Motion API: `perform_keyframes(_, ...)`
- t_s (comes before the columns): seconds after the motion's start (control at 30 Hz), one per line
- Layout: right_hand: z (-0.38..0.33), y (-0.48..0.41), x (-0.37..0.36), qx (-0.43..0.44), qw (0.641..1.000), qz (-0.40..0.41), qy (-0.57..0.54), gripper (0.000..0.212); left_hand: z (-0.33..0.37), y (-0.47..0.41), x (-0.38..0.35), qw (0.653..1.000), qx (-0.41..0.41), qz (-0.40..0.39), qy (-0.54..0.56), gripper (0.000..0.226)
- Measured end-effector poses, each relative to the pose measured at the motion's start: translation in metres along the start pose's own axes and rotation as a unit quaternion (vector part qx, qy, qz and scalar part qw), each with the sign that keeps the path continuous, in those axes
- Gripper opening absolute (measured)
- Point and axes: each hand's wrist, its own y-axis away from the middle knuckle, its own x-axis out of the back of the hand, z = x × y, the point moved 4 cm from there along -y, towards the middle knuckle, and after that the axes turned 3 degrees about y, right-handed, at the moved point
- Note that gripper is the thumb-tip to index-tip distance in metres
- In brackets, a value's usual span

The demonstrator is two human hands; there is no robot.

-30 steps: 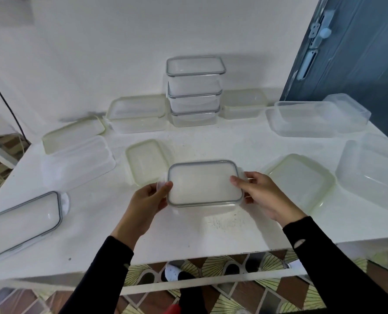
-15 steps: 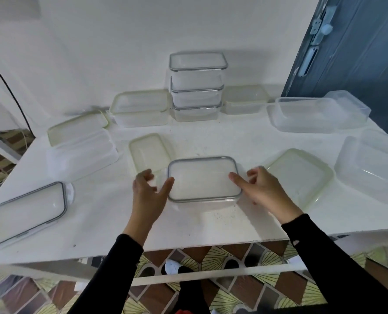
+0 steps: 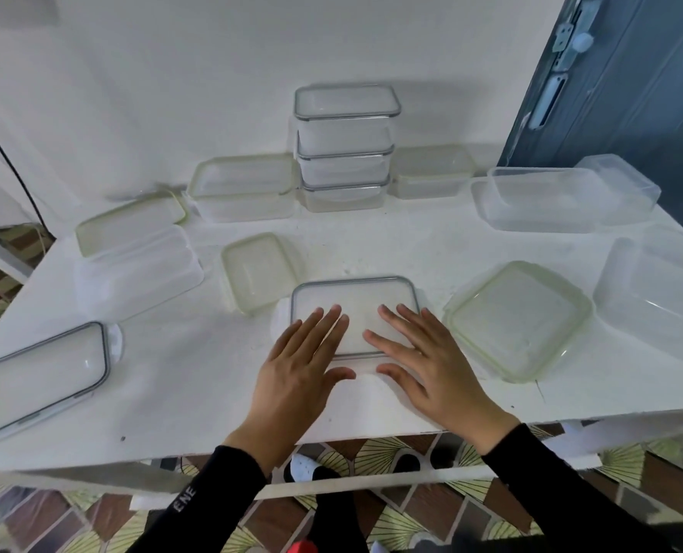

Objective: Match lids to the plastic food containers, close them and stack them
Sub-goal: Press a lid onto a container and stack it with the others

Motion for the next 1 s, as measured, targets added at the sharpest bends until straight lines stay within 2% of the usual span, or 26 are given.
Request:
perform_keyframes(0.23,0.002,-0.006,0.009,-0.019,1.0,0.007,-0.015,0.039,0.0,-0.002,0.0,1.0,0.007,-0.001,0.003,0.06)
perform_keyframes(0.37,0.012,-0.051,0.029,-0.043,0.997,0.004,-0.062,0.031,-0.004,-0.003,0.002,1.0,0.004,-0.019,0.019,0.06)
perform_keyframes(0.53,0.032,-0.084,0.018,-0.115,0.973,-0.099,-0.176,0.02,-0.018,-0.016,0.011,0.991,-0.065,-0.116,0.025,0.048)
perform_keyframes(0.6,0.034,-0.074,0.022,-0.132,0.969,-0.089,-0.187,0.024,-0.029,-0.022,0.018,0.985,-0.044,-0.157,0.061,0.045)
perform_keyframes(0.7,0.025,-0.048,0.031,-0.147,0.977,-0.059,-0.144,0.032,-0.04,-0.03,0.029,0.985,0.02,-0.146,0.09,0.045)
perform_keyframes(0.83,-0.006,-0.015,0.029,-0.168,0.983,-0.041,-0.054,0.052,-0.04,-0.031,0.024,0.982,0.086,-0.15,0.07,0.063)
perform_keyframes(0.93,-0.016,-0.011,0.022,-0.146,0.988,-0.05,0.018,0.066,-0.023,-0.031,0.024,0.987,0.057,-0.096,0.117,0.051)
perform_keyframes(1.0,-0.021,-0.011,0.018,-0.118,0.992,-0.052,0.014,0.059,-0.013,-0.026,0.022,0.987,0.016,-0.053,0.15,0.045)
